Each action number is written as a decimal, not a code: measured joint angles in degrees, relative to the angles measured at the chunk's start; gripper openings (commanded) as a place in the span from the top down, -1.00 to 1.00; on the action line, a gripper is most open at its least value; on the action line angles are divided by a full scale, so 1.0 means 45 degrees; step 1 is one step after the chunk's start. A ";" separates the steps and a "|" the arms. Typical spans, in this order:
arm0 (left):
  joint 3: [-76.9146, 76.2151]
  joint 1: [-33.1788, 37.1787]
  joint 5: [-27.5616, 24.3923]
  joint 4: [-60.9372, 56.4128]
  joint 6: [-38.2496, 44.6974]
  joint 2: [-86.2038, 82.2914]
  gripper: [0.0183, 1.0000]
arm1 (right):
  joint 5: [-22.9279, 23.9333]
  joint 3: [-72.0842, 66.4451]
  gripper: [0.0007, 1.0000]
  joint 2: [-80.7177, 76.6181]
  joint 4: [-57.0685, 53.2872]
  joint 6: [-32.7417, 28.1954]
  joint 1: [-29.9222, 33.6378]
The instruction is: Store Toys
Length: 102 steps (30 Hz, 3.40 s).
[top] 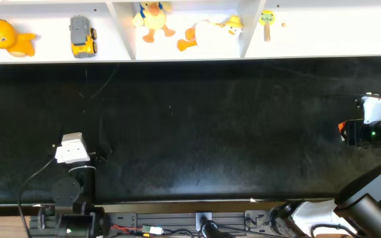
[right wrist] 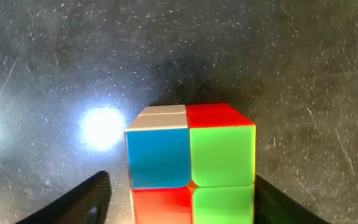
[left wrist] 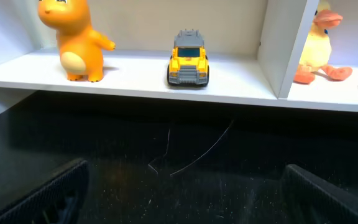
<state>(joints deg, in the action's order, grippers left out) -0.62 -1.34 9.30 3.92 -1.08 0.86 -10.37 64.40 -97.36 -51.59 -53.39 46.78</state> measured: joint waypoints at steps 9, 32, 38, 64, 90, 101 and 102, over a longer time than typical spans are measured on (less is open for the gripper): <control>0.0000 0.0000 0.0000 0.0000 0.0000 0.0000 -1.00 | 0.0073 0.0015 0.15 0.0000 0.0019 0.0165 -0.0005; 0.0000 0.0000 0.0000 0.0005 0.0000 0.0000 -1.00 | 0.0068 0.0019 0.18 0.1253 0.0908 0.0738 -0.0175; 0.0000 0.0000 0.0000 0.0005 0.0000 0.0000 -1.00 | 0.0063 0.0019 0.18 0.1870 0.1899 0.1107 -0.0967; 0.0000 0.0000 0.0000 0.0005 0.0000 0.0000 -1.00 | 0.0039 0.1341 0.21 0.1870 0.4634 0.3274 -0.2905; 0.0000 0.0000 0.0000 0.0000 0.0000 0.0000 -1.00 | 0.0005 0.4017 0.27 -0.0670 0.4702 0.4891 -0.4609; 0.0000 0.0000 0.0000 0.0000 0.0000 0.0000 -0.99 | 0.0015 0.4070 0.27 -0.1608 0.4979 0.5158 -0.4877; 0.0000 0.0000 0.0000 0.0005 0.0000 0.0000 -1.00 | 0.0015 0.4075 0.26 -0.1617 0.5003 0.5187 -0.4896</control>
<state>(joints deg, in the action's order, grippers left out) -0.62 -1.34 9.30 3.95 -1.08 0.86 -10.31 82.74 -104.64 -29.08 -30.04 24.75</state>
